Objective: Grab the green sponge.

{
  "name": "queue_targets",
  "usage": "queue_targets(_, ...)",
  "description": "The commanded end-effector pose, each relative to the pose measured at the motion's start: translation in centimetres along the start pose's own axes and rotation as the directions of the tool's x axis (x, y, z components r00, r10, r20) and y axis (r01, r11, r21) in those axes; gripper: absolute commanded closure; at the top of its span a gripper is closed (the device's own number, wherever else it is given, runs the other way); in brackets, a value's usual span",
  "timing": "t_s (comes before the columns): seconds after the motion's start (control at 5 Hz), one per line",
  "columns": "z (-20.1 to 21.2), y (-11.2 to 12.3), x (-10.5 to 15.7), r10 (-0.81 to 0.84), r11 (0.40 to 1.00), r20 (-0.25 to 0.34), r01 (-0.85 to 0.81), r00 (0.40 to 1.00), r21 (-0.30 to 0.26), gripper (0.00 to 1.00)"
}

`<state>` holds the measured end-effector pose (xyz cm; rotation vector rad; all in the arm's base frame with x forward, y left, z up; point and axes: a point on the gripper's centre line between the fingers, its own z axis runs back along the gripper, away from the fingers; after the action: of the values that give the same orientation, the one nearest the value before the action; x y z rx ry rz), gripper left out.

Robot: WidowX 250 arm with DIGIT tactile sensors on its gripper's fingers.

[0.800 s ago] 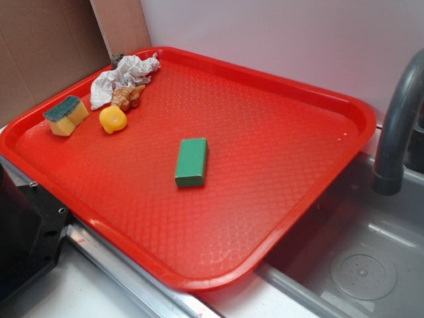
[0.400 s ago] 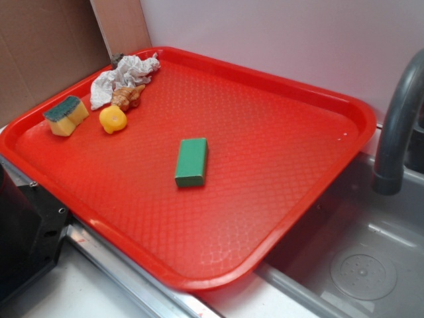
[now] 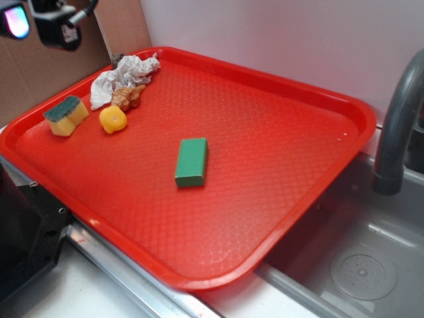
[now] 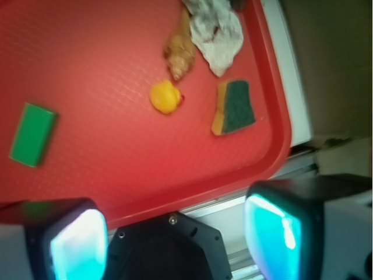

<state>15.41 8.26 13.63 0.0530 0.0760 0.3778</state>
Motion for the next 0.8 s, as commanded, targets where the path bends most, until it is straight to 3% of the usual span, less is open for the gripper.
queue_targets(0.0,-7.9,9.2,4.3,0.127,0.992,0.095,-0.128,0.987,0.002,0.00)
queue_targets(0.2,-9.8,6.8,5.7,-0.005,0.999,0.132,0.011,0.991,-0.045,0.00)
queue_targets(0.4,-9.6,2.5,5.8,-0.112,0.993,0.143,0.117,0.983,-0.021,0.00)
queue_targets(0.6,-7.2,0.8,4.2,-0.155,0.987,0.176,0.158,0.972,-0.004,0.00)
